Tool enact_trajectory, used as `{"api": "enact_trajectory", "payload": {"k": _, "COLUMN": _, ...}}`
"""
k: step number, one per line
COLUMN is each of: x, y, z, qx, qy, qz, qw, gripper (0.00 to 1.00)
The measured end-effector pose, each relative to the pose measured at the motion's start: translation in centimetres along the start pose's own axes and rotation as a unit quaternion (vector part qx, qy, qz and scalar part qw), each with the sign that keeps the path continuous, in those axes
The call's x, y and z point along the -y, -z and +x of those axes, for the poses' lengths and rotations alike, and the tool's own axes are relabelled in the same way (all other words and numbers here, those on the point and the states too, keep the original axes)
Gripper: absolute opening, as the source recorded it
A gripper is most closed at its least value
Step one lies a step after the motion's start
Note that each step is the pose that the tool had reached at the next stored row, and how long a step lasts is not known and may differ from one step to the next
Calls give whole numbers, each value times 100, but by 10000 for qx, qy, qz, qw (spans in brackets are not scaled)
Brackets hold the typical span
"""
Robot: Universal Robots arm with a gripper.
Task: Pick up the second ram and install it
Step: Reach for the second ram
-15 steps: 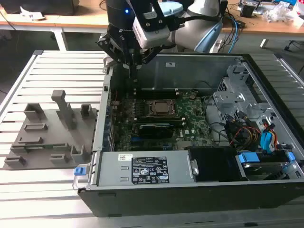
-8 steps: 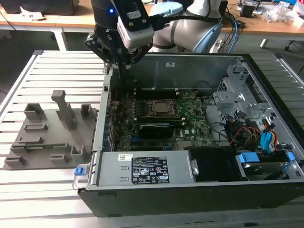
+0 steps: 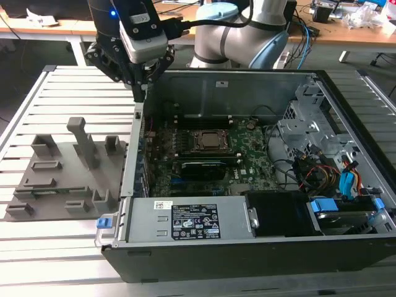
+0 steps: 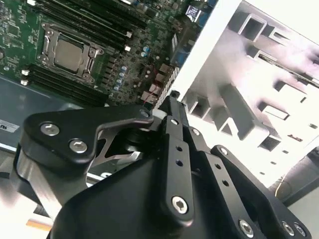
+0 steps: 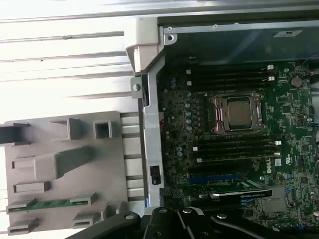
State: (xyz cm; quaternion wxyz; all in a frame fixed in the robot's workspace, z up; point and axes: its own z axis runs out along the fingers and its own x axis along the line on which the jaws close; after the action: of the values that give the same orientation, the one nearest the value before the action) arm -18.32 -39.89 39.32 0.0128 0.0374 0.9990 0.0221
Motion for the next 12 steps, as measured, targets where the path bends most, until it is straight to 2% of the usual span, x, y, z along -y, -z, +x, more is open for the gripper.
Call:
{"api": "enact_trajectory", "payload": {"k": 6, "x": 15, "y": 6, "z": 204, "qx": 0, "qy": 0, "qz": 1, "qw": 10000, "gripper": 11}}
{"api": "enact_trajectory", "payload": {"k": 12, "x": 26, "y": 9, "z": 354, "qx": 0, "qy": 0, "qz": 0, "qw": 10000, "gripper": 11}}
